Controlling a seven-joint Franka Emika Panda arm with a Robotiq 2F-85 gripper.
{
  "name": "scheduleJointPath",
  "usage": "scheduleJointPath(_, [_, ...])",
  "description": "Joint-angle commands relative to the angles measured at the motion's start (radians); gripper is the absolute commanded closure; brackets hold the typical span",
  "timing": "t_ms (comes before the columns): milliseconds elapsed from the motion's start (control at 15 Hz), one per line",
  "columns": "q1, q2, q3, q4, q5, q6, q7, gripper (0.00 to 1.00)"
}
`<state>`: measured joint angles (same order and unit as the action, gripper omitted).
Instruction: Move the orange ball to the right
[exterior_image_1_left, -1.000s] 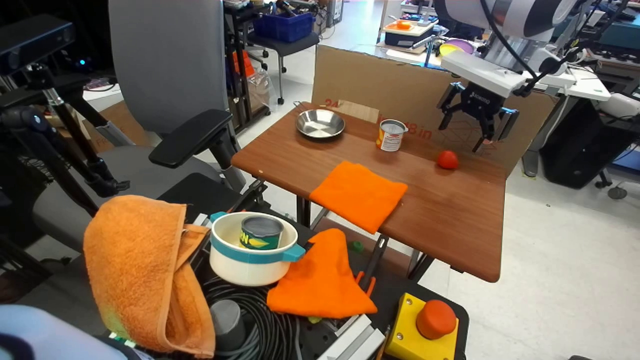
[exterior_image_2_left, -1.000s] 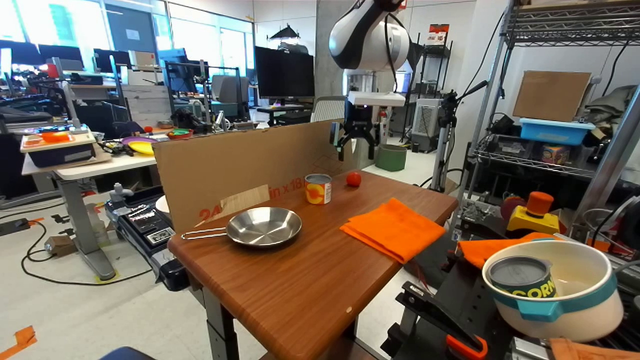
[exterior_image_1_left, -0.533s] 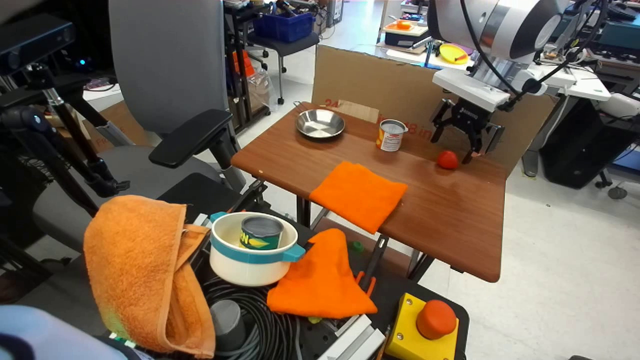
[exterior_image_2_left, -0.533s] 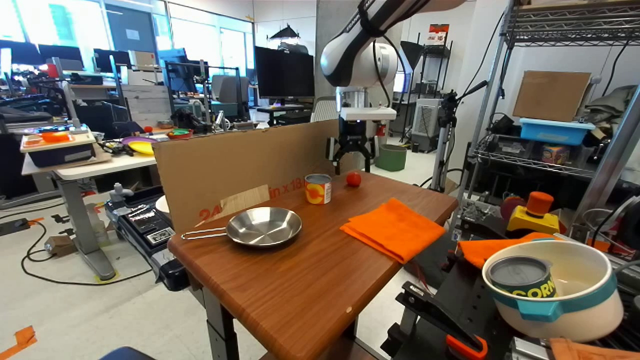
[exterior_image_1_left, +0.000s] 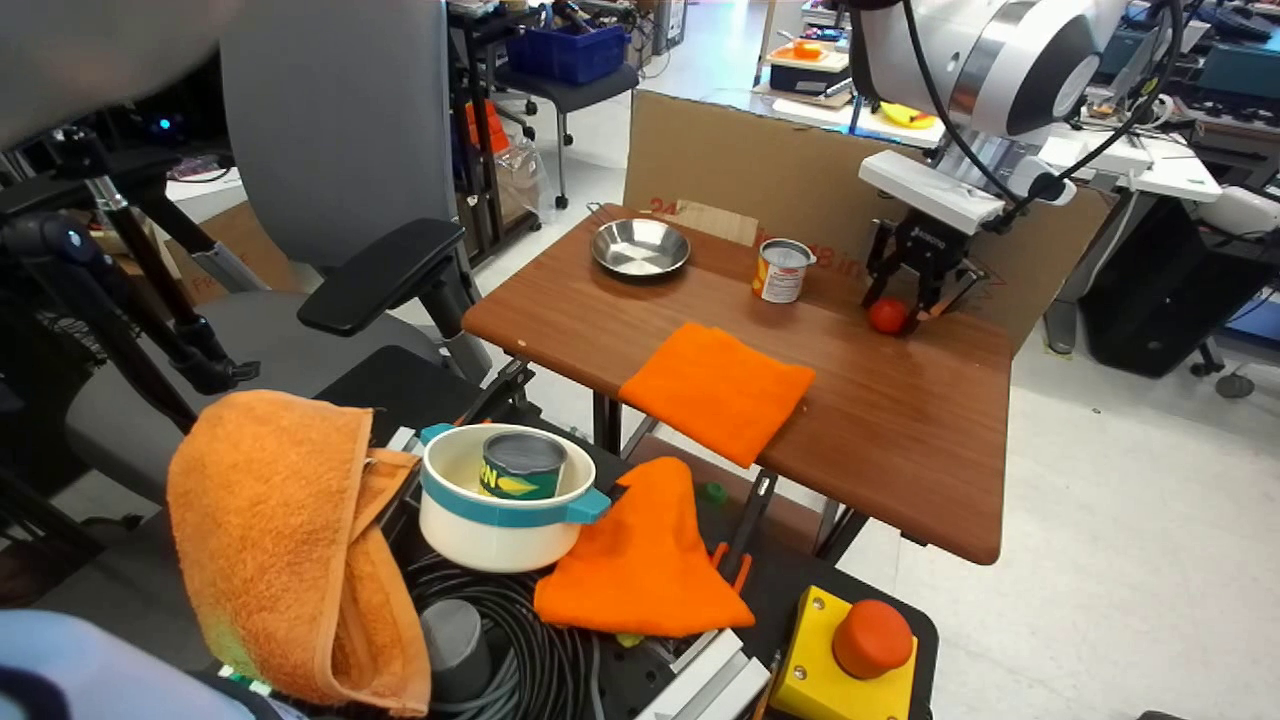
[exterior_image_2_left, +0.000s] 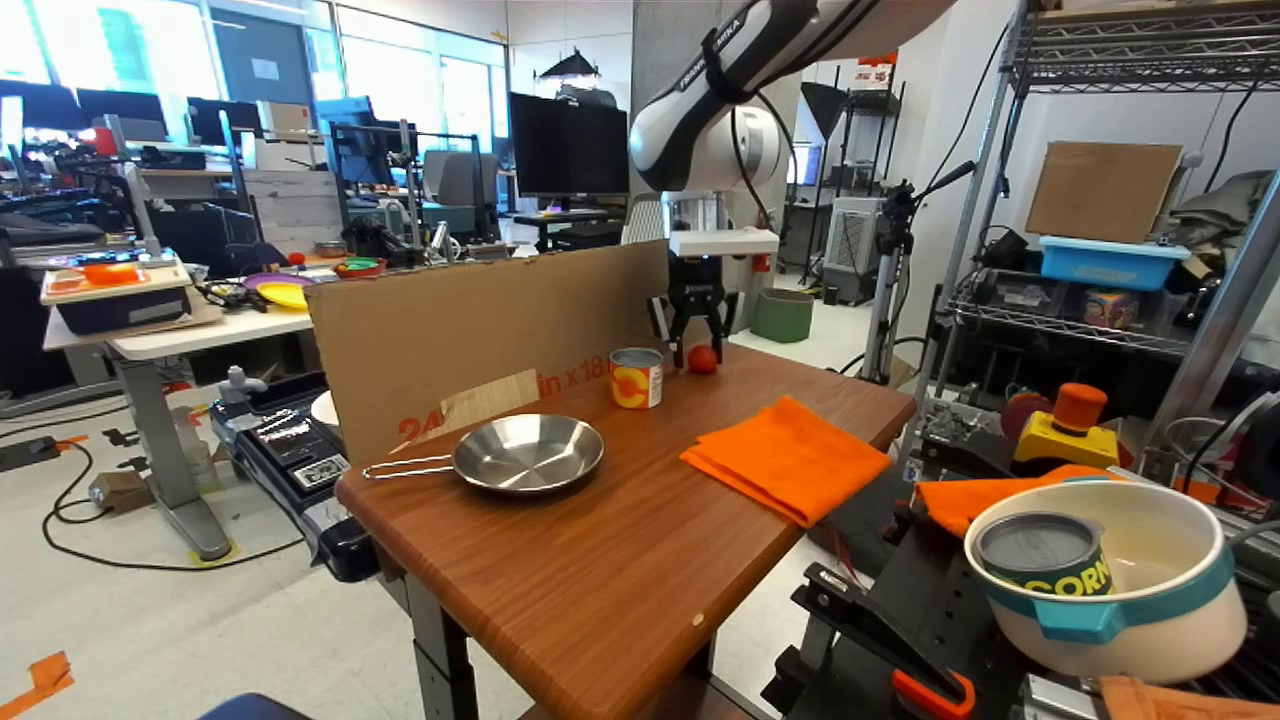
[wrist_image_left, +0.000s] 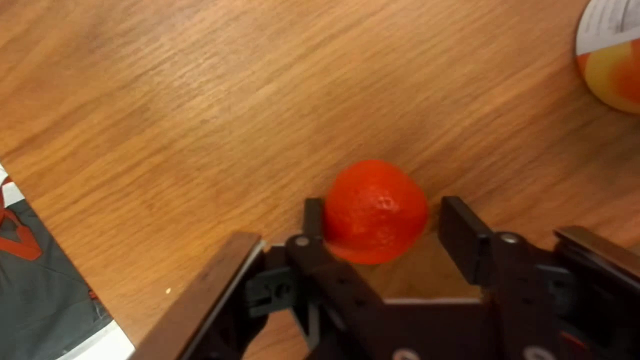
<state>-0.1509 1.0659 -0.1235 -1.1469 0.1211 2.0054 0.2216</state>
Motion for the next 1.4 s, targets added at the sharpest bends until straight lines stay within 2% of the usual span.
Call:
scheduleJointPath(0, [0.003,0.03,-0.009,0.074,-0.023,-0.013,0.024,0.69])
scheduleJointPath(67, [0.005,0.018,-0.012,0.066,-0.027,0.001,0.028,0.78])
scheduleJointPath(467, [-0.008,-0.131,-0.003,-0.069,-0.033,0.008,-0.041,0.79])
scheduleJointPath(667, [-0.009,-0.226,-0.024,-0.203,-0.071,-0.014,-0.096,0.79])
scheduleJointPath(867, [0.0,-0.286,-0.062,-0.351,-0.147,0.03,-0.107,0.79])
scheduleJointPath(1067, [0.003,-0.316,-0.098,-0.487,-0.229,0.085,-0.09,0.79])
scheduleJointPath(1333, [-0.002,-0.342,-0.12,-0.631,-0.286,0.138,-0.101,0.79])
